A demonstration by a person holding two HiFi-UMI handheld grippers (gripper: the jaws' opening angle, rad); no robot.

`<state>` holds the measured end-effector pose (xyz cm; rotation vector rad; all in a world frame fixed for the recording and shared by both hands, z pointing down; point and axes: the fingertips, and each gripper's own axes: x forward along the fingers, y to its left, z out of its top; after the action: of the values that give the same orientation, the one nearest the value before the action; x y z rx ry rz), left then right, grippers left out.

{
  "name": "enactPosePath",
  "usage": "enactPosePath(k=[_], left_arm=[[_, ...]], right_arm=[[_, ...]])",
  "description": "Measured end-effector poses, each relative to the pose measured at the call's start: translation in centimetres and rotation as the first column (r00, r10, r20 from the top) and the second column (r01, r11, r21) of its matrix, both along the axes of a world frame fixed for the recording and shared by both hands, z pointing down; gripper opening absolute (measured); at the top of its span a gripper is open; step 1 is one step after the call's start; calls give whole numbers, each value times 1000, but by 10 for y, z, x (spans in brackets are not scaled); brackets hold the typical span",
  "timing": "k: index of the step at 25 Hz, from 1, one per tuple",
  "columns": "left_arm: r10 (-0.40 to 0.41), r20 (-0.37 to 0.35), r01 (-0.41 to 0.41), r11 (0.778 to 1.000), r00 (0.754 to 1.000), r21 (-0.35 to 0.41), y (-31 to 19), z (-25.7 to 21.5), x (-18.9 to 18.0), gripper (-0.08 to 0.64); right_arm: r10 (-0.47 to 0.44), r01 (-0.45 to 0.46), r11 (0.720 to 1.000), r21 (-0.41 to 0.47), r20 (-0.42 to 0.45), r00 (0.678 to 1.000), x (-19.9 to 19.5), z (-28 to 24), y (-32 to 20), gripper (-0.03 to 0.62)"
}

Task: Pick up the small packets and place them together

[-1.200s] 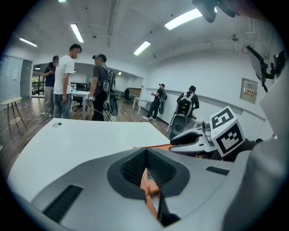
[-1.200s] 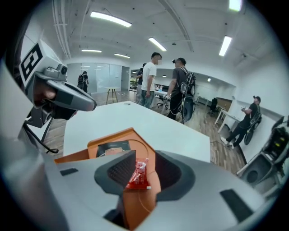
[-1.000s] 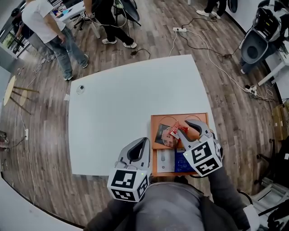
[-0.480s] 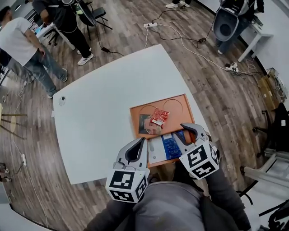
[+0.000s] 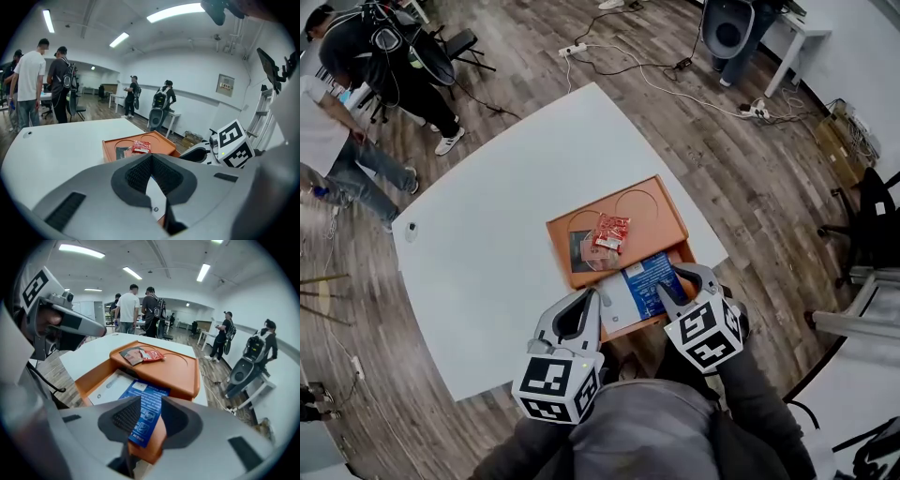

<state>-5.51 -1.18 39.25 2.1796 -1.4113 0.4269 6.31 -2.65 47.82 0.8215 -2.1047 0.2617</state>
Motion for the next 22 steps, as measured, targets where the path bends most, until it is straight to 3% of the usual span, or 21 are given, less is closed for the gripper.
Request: enactPosePath(k=[6,11,15,22], left_arm=[[14,11,-14,1000,1000,7,-3,-2,-5,-3],[20,12,-20,1000,1000,-3,-9,2,-7,-3],[24,9,-24,1000,1000,-16,-15,8,-9,-3],[19,-1,-19,999,1000,-27,-23,13,-16,-3]], right_arm=[[25,-25,1000,-19,-30,999,-4,11,-4,132],[29,-31,999,-45,-43,999,-7,20,-8,188],[-5,2,998,-69,-50,999,-17,25,-7,250],[-87,80,986,-144,-43,995,-46,40,6,272]])
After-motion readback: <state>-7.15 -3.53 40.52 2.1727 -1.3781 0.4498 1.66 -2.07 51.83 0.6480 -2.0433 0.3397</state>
